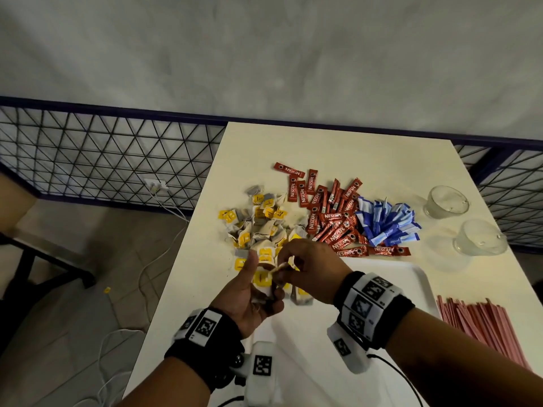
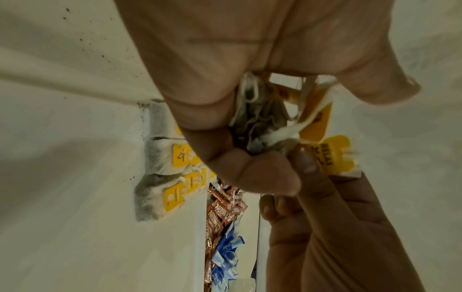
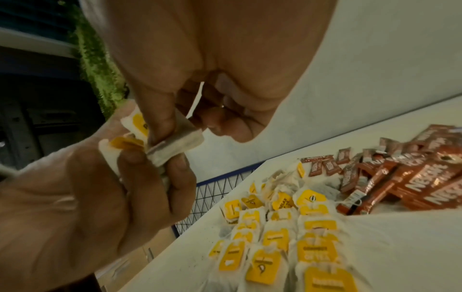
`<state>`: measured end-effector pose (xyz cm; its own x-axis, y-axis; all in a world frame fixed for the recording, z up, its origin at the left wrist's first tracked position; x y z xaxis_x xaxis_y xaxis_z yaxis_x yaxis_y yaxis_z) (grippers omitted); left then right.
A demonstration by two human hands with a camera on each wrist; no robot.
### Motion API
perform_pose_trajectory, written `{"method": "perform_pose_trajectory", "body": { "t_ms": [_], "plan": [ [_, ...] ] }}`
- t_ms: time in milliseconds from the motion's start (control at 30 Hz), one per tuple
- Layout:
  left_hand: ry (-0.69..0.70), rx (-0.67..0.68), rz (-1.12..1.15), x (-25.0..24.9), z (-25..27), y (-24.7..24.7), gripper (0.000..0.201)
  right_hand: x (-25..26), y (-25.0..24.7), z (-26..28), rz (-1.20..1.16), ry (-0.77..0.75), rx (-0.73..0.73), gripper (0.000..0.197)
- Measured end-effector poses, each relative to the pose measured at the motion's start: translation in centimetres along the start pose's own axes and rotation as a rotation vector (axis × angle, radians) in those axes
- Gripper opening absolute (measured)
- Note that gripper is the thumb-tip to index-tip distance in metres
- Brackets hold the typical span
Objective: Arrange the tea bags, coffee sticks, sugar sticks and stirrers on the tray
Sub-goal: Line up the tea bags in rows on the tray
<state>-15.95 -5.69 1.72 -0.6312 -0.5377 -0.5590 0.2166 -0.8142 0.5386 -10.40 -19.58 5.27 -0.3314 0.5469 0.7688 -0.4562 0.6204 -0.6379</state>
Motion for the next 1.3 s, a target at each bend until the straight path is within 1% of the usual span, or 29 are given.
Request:
{"method": "perform_pose_trajectory", "body": {
  "t_ms": [67, 100, 133, 167, 233, 300, 367, 433, 500, 567, 600, 667, 733, 833, 933, 1000, 1100, 1200, 1300],
  "plan": [
    [0.02, 0.006, -0.017, 0.1, 0.2, 0.0, 0.031, -0.4, -0.2, 0.1, -0.045, 0.079, -0.003, 0.009],
    [0.038, -0.016, -0.04, 0.2, 0.1, -0.2, 0.019, -0.6, -0.4, 0.1, -0.062, 0.106, -0.003, 0.008],
    [0.066, -0.053, -0.073, 0.0, 0.1, -0.5, 0.014, -0.9, -0.5, 0.1, -0.085, 0.124, -0.006, 0.004],
    [0.106, -0.098, -0.123, -0.2, 0.2, -0.9, 0.014, -1.0, -0.8, 0.2, -0.114, 0.139, -0.01, 0.004],
    [0.228, -0.167, -0.294, -0.9, 0.2, -1.8, 0.017, -1.3, -1.1, 0.2, -0.151, 0.175, -0.017, 0.011],
    [0.345, -0.189, -0.57, -1.7, 0.2, -2.1, 0.022, -1.6, -1.1, 0.1, -0.138, 0.206, -0.014, 0.018],
    [0.425, -0.232, -0.858, -2.2, 0.1, -1.6, 0.019, -1.7, -0.7, -0.1, -0.162, 0.212, -0.001, 0.021],
    [0.489, -0.28, -1.067, -2.6, 0.1, -1.1, 0.006, -1.6, -0.3, -0.3, -0.191, 0.219, 0.002, 0.019],
    [0.523, -0.284, -1.2, -2.9, 0.2, -0.9, 0.015, -1.4, -0.1, -0.4, -0.168, 0.202, -0.006, 0.01],
    [0.49, -0.278, -1.264, -3.0, 0.1, -0.8, 0.015, -1.2, 0.0, -0.5, -0.121, 0.181, -0.012, 0.006],
    [0.457, -0.274, -1.297, -3.0, 0.0, -0.9, 0.015, -1.2, 0.1, -0.6, -0.097, 0.183, -0.012, 0.008],
    [0.371, -0.264, -1.373, -2.7, -0.6, -1.1, 0.022, -1.7, 0.5, -0.6, -0.057, 0.211, 0.002, 0.011],
    [0.26, -0.26, -1.445, -2.0, -1.4, -1.5, 0.019, -2.9, 1.0, -0.3, -0.015, 0.24, 0.013, 0.008],
    [0.142, -0.254, -1.567, -0.6, -2.7, -2.1, 0.024, -5.3, 1.3, 1.0, 0.064, 0.331, 0.005, 0.008],
    [0.088, -0.263, -1.616, 0.6, -3.6, -2.0, 0.025, -7.2, 1.7, 2.4, 0.181, 0.44, 0.08, 0.013],
    [0.07, -0.276, -1.642, 1.0, -4.2, -2.0, 0.025, -7.9, 2.2, 3.1, 0.192, 0.495, 0.12, 0.018],
    [0.075, -0.308, -1.707, 1.5, -4.7, -1.9, 0.024, -8.3, 2.9, 3.6, 0.171, 0.521, 0.126, 0.02],
    [0.082, -0.389, -1.727, 1.8, -4.7, -1.5, 0.026, -8.3, 3.5, 3.9, 0.152, 0.534, 0.137, 0.018],
    [0.108, -0.472, -1.68, 1.9, -4.1, -1.5, 0.024, -8.5, 3.7, 4.0, 0.164, 0.54, 0.142, 0.02]
  ]
}}
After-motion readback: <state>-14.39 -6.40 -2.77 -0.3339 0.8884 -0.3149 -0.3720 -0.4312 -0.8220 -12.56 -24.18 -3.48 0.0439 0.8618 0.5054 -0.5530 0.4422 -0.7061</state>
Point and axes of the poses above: each hand's wrist, its own z-axis away from the middle knuckle, its own y-axis out of the palm, x = y × z, the point moved 2 cm from there along -z, towards the middle knuckle, and after that the axes turned 6 degrees about -z, right-handed, at the moved point
